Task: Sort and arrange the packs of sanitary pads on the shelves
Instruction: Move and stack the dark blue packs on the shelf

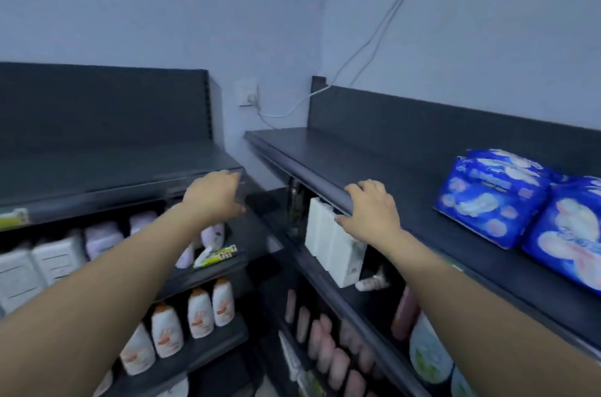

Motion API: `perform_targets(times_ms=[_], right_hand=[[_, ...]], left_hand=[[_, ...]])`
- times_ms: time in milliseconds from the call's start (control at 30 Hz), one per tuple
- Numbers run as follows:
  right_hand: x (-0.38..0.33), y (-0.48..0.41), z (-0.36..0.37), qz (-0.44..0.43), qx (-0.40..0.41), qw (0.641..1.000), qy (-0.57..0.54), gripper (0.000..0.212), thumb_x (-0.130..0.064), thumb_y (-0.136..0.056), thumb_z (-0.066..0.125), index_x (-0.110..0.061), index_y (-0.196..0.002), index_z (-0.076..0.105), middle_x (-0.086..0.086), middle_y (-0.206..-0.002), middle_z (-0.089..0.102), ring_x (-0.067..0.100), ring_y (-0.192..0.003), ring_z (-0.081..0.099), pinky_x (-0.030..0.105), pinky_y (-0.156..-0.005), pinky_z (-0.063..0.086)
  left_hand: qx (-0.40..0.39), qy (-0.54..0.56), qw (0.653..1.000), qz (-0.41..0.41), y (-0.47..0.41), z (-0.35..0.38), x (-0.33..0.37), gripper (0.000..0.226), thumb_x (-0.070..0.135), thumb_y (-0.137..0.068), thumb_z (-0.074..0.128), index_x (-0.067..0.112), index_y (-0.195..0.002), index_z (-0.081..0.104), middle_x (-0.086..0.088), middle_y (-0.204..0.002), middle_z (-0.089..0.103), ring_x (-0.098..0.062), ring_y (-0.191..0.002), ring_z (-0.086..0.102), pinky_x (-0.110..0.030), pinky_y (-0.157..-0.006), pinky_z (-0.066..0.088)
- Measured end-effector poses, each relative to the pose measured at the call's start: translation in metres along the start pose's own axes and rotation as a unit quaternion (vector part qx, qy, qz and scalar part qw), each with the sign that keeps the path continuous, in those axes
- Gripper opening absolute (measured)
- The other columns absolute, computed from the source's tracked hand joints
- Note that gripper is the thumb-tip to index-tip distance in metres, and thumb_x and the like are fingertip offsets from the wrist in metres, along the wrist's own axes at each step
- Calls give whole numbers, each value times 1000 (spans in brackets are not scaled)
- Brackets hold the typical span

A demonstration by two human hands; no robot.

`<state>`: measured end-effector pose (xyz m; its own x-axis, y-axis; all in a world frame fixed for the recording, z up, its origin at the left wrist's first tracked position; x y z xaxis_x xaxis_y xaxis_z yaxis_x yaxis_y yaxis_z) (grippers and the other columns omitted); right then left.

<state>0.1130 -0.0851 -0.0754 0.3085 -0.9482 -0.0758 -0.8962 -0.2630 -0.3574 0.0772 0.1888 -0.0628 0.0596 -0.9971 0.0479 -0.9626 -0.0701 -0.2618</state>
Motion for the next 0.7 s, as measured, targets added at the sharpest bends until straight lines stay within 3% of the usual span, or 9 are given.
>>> perform_targets(times_ms=[167,267,500,633,700], right_hand=[[-89,-12,17,-77,-62,995,-26,63,-50,-85,63,-18,-136,44,8,-138,44,28,-132,33,39,-105,35],[-144,-18,24,-121,-88,988,-26,63,-49,-85,64,-18,-136,44,9,-136,46,28,-131,35,39,-104,37],[-279,-25,39,-213,-104,971,-43,56,-46,-83,65,-17,-128,49,9,-129,49,29,-126,39,38,-98,39],[-364,-30,43,-256,-112,959,-54,58,-48,-85,64,-17,-132,47,9,-130,48,29,-126,39,38,-97,39],[-407,-33,43,-273,-108,954,-63,58,-49,-85,63,-17,-131,47,8,-130,49,28,-126,39,38,-97,39]], left_hand=[[-19,-78,992,-100,59,-17,-86,39,37,-85,63,14,-115,51,-7,-116,55,-28,-109,54,-36,-78,45],[-20,-108,982,-151,92,-27,-133,43,39,-86,61,15,-121,51,-7,-119,55,-27,-113,53,-36,-80,45],[-26,-141,957,-252,163,-50,-244,48,39,-86,62,18,-128,50,-3,-127,54,-24,-119,51,-35,-82,44],[-34,-156,946,-283,194,-67,-309,45,41,-86,63,15,-121,52,-3,-122,55,-24,-116,51,-33,-78,40],[-34,-167,940,-296,208,-77,-343,45,41,-85,64,15,-121,52,-4,-123,54,-25,-118,51,-34,-83,42]])
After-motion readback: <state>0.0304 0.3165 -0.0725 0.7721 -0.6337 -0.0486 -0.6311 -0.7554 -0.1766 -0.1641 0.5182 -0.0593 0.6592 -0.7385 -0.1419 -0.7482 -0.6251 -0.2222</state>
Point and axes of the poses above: each hand's wrist, its own y-axis away from the middle knuckle, its own z-axis out of the palm, x = y × z, the point moved 2 cm from there along -y, towards the middle knuckle
